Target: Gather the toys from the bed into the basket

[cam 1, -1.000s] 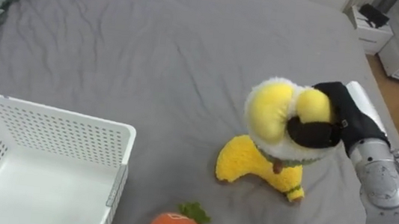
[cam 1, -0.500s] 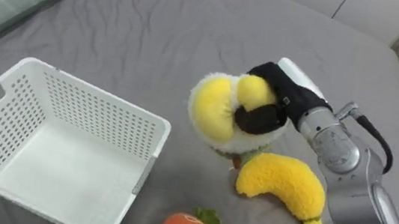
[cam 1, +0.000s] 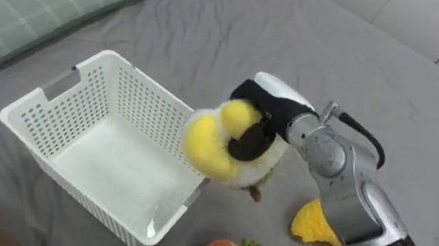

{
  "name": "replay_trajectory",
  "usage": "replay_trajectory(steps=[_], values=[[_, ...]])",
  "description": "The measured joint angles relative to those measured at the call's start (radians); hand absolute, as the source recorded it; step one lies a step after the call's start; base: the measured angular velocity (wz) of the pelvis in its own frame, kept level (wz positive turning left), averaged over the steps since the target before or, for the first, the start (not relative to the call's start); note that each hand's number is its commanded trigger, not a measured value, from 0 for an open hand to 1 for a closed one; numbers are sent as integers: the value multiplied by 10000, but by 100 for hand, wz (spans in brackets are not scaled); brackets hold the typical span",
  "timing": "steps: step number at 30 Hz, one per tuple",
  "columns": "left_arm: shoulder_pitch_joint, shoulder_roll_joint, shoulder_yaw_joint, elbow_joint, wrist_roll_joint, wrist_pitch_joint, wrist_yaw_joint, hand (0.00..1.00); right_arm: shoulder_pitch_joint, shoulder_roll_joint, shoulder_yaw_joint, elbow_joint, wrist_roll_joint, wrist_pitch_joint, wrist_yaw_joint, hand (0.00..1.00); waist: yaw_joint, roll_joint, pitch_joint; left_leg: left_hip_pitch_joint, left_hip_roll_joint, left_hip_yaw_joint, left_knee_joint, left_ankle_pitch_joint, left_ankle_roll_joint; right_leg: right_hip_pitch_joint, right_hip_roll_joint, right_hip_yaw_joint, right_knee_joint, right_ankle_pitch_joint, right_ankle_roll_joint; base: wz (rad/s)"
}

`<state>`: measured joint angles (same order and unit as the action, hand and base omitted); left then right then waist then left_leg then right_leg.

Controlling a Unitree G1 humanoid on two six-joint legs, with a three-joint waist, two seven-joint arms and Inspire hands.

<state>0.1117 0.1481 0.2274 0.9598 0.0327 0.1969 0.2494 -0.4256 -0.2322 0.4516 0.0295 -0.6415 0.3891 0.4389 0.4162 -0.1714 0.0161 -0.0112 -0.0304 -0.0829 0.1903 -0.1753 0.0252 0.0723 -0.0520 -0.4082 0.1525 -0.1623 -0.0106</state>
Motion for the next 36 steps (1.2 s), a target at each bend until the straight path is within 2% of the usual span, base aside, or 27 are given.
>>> replay_trajectory(steps=[1,3,5,7,10,15,16,23,36], values=[[-58,0,-1,0,2,1,36,0,-164,15,97,61,-129,35,-2,42,72,-23,1,-41,-2,-46,7,4,-7,-17,-11,-75,-9,0,0,18],[-106,22,-57,7,18,3,58,0,-455,67,339,199,-276,56,-13,0,187,-44,-6,-58,-2,-63,5,5,-9,-28,-39,-111,-9,0,0,4],[-173,107,-170,34,17,17,114,0,-574,185,480,243,-507,59,-8,0,342,-102,-1,-61,-11,-64,-10,6,-10,-32,-31,-122,-14,0,0,0],[-205,283,-365,61,15,75,244,0,-679,556,666,383,-698,63,-16,0,471,-218,21,-66,-14,-67,-14,8,-9,-33,7,-150,-22,0,0,0],[-308,374,-409,100,6,76,307,0,-678,926,965,454,-685,49,-20,0,561,-328,82,-135,-13,-155,17,13,0,-47,-8,-256,-23,8,14,7],[-335,406,-708,209,15,94,314,0,-677,1262,1206,694,-175,-111,-19,0,609,-333,85,-297,-47,-288,87,17,16,-139,-32,-307,-16,30,42,9],[-331,400,-789,214,3,118,313,0,-676,1285,1212,831,-137,-203,-17,0,609,-327,90,-329,-48,-294,92,28,17,-172,-38,-318,-5,34,37,4],[-355,392,-1112,228,6,155,311,0,-671,1266,1257,1262,149,-199,-11,0,555,-300,109,-393,-48,-301,87,32,17,-234,-24,-299,-15,36,36,0],[-417,384,-1125,240,18,153,538,0,-675,1277,1248,1085,800,-313,-13,0,577,-278,121,-394,-38,-291,107,32,16,-232,-19,-266,-19,37,36,0]])
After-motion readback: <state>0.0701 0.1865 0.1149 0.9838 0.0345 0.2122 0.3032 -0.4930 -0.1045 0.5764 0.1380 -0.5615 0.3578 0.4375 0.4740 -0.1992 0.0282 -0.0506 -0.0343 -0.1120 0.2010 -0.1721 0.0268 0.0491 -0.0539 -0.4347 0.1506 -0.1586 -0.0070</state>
